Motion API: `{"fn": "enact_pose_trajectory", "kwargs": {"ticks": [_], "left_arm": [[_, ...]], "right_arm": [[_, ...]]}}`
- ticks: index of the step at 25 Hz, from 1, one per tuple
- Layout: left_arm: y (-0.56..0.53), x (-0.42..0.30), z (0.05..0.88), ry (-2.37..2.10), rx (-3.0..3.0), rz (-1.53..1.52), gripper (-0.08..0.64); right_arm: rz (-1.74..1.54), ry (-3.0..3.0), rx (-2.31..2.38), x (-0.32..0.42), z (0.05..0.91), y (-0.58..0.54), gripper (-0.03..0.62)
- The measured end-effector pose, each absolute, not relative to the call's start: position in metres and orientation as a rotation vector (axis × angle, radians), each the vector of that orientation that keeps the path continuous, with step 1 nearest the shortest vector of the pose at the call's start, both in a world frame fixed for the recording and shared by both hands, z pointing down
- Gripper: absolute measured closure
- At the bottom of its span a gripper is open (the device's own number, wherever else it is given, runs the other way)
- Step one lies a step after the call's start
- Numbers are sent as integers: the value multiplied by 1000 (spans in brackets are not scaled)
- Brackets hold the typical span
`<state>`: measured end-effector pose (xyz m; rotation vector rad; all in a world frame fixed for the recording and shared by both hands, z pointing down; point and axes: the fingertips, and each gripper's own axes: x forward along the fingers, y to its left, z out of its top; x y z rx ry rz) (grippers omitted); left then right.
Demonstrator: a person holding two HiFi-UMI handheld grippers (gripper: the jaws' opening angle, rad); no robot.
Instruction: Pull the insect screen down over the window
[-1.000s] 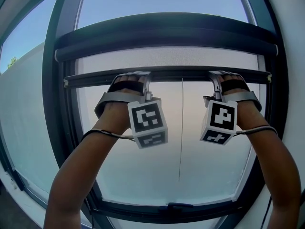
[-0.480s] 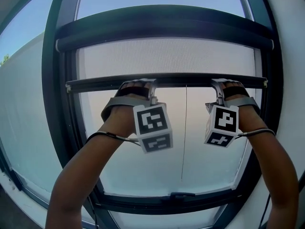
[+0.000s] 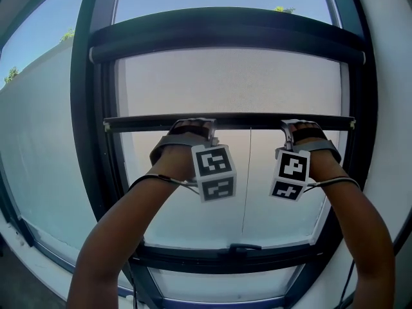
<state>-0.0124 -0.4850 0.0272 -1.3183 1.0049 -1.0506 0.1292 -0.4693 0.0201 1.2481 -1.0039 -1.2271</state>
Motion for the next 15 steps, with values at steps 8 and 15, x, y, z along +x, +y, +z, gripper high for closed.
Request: {"fn": "enact_pose_trajectory", "kwargs": {"ticks": [8, 15], "left_arm": [[-481, -9, 59, 986, -1388, -1132, 229], [-470, -14, 104, 913, -1468, -1250, 230]], "right_arm": [[-1184, -1057, 1203, 131, 49, -464, 287], [-1093, -1089, 1111, 129, 95, -457, 287]]}}
